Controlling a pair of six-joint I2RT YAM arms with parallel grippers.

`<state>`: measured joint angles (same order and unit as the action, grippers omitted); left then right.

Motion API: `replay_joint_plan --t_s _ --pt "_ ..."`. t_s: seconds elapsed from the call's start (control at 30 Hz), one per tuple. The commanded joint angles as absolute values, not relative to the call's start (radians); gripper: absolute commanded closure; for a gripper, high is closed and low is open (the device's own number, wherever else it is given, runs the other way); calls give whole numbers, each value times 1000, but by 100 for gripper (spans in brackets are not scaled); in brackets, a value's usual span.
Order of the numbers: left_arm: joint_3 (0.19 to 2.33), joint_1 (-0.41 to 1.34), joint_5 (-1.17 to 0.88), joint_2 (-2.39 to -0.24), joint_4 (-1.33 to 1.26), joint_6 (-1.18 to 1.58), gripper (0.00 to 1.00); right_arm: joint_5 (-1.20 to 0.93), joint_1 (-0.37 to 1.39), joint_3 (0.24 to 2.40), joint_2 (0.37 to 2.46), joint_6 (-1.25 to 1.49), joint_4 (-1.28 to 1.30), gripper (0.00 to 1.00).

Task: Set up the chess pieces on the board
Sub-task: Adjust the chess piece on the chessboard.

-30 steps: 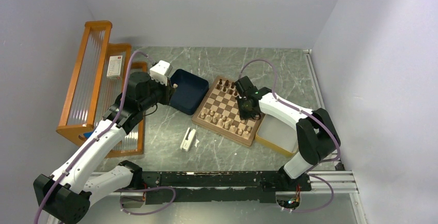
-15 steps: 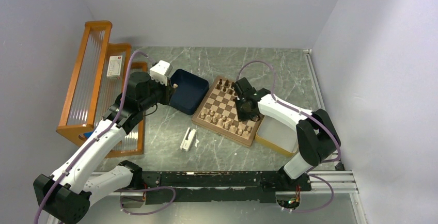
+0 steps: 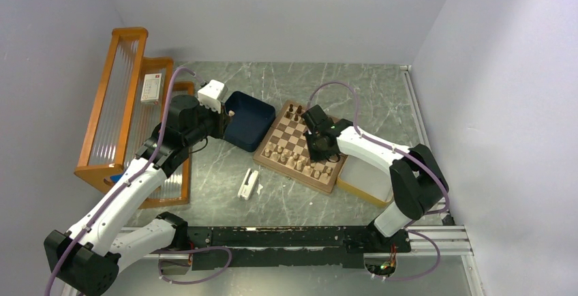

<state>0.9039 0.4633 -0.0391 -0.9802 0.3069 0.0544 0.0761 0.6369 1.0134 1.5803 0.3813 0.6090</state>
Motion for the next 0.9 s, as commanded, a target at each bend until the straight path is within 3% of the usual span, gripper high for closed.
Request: replay_joint_plan --t_s 0.0,0.53,0.87 --pt "894 471 -58 -967 279 41 95 92 646 1025 1603 397 596 86" --pt "895 471 -64 -966 278 41 95 91 652 1030 1606 408 581 87" --pt "896 470 -62 -962 279 38 95 93 655 1033 1612 414 586 82"
